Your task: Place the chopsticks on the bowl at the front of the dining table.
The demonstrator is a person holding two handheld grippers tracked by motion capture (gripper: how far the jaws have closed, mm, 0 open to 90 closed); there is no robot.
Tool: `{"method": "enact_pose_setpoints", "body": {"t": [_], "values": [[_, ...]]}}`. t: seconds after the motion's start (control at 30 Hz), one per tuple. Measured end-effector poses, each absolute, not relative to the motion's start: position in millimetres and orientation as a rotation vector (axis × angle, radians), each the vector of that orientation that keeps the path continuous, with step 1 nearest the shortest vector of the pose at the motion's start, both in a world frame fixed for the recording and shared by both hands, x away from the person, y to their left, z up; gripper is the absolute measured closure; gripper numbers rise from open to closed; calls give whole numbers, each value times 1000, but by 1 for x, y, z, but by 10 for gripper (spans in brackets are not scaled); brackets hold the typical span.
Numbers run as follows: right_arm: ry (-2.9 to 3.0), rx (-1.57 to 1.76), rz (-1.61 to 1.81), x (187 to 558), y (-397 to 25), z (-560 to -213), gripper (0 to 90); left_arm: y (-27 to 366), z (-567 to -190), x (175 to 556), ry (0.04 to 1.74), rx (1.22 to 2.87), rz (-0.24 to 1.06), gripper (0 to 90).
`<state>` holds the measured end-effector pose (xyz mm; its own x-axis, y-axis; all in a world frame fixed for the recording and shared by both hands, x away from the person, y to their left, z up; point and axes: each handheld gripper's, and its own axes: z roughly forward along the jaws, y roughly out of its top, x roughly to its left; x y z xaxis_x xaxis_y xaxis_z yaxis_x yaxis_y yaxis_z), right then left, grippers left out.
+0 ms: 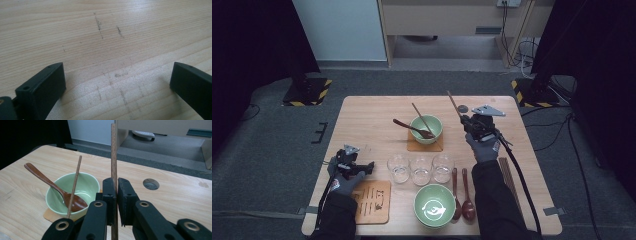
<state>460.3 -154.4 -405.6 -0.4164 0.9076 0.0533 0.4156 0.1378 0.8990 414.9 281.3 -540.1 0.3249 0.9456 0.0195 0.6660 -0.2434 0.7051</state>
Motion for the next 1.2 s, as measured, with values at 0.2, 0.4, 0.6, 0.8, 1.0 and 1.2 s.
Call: {"method": "enact_pose_setpoints", "body": {"t": [0.2, 0.4, 0.6, 0.8, 1.0, 1.2], "values": [[1902, 1260, 1264, 469, -143, -402, 848, 281, -540, 415, 1414, 1997, 606, 0], [1908, 1271, 1269, 477, -136, -403, 848, 281, -540, 415, 1414, 1998, 606, 0], [1915, 1264, 1271, 484, -129, -401, 848, 281, -540, 415, 1414, 1997, 606, 0], [1916, 1294, 1288, 490, -129, -406, 848, 281, -540, 415, 1414, 1997, 606, 0], [1917, 1303, 1290, 496, -130, -410, 848, 281, -540, 415, 1414, 1997, 606, 0], [1913, 1304, 1290, 501, -132, -414, 848, 281, -540, 415, 1414, 1997, 606, 0]]}}
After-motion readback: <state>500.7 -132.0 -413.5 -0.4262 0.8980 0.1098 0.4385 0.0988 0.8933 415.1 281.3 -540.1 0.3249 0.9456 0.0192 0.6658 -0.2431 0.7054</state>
